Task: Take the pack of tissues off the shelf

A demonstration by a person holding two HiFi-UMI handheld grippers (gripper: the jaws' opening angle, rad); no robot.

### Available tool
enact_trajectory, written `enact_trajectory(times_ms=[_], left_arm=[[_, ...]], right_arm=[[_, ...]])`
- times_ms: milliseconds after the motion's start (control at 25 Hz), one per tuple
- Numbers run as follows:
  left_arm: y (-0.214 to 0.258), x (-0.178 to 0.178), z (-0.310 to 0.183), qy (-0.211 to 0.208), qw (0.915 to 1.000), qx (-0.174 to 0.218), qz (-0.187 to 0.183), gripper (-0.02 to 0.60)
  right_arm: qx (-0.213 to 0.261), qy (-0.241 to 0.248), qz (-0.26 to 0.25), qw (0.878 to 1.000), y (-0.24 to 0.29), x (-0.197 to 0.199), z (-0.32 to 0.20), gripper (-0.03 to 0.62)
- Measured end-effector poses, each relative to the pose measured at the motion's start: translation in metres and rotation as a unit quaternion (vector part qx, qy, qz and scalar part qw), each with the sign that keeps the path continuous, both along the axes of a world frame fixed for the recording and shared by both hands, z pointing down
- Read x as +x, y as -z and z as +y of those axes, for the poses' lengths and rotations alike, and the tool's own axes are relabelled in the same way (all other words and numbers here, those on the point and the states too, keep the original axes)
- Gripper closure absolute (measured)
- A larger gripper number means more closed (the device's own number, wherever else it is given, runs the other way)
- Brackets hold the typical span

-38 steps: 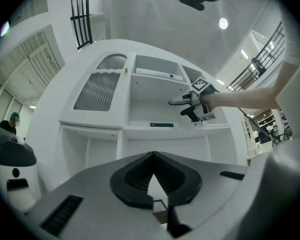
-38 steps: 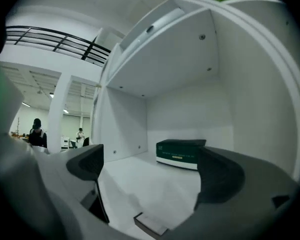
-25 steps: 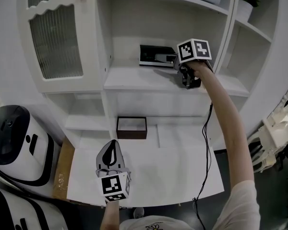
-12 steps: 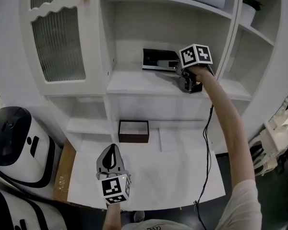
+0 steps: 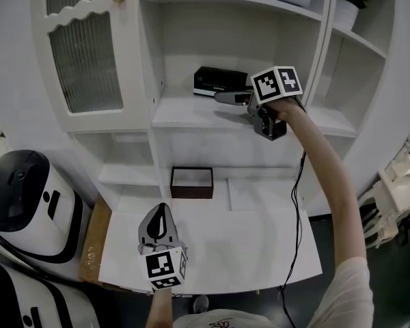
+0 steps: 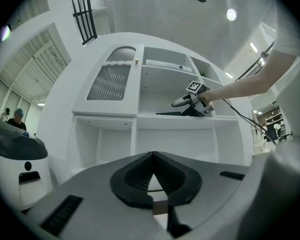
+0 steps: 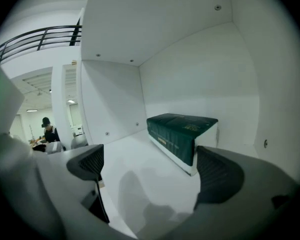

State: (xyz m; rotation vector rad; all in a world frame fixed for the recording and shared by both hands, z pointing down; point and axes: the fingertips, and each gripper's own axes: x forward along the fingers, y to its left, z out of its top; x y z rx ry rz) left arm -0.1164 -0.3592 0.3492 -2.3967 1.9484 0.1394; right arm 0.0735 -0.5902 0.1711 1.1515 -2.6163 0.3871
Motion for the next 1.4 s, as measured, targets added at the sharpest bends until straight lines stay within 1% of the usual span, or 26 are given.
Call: enact_trajectory(times_ms=[160, 280, 360, 440, 560, 680, 920, 1040, 1200, 1400], left_arm=[[0.002, 0.002, 0.011, 0.003, 1.0000, 0.001, -0.004, 0.581], [0.001, 0.005, 0.018, 0.003, 1.0000, 0.003, -0.006, 0.581], [0.000, 0.005, 0.022, 0.006, 1.0000, 0.003, -0.006, 0.581], [0.000, 0.002, 0.024, 0.012, 0.9999, 0.002, -0.005, 0.581], [-0.001, -0.003, 0.024, 0.016, 0.9999, -0.001, -0.002, 0.581], [-0.002, -0.004, 0.023, 0.017, 0.9999, -0.003, 0.000, 0.581], [-0.003, 0.005, 0.016, 0.004, 1.0000, -0.003, -0.007, 0.581], [-0.004, 0.005, 0.009, 0.002, 0.9999, -0.005, -0.009, 0.581], [-0.008, 0.000, -0.002, 0.004, 0.9999, -0.011, -0.010, 0.581], [-0.016, -0.003, -0.014, 0.005, 0.9998, -0.020, -0.005, 0.581]], right_arm=[[-0.001, 0.053, 0.018, 0.998, -0.002, -0.030, 0.032, 0.006], [-0.001, 0.089, 0.017, 0.996, -0.001, -0.053, 0.049, 0.006], [-0.001, 0.107, 0.018, 0.994, -0.001, -0.065, 0.055, 0.006], [-0.001, 0.114, 0.025, 0.993, -0.003, -0.069, 0.058, 0.006], [0.000, 0.106, 0.033, 0.994, -0.003, -0.063, 0.057, 0.006], [0.001, 0.082, 0.047, 0.996, -0.001, -0.047, 0.048, 0.006], [-0.022, 0.034, 0.095, 0.995, -0.012, -0.007, 0.020, 0.006], [-0.027, 0.013, 0.102, 0.994, -0.015, 0.005, 0.003, 0.006], [-0.033, 0.001, 0.087, 0.996, -0.017, 0.007, -0.014, 0.006], [-0.032, 0.006, 0.103, 0.994, -0.023, -0.002, -0.027, 0.006]])
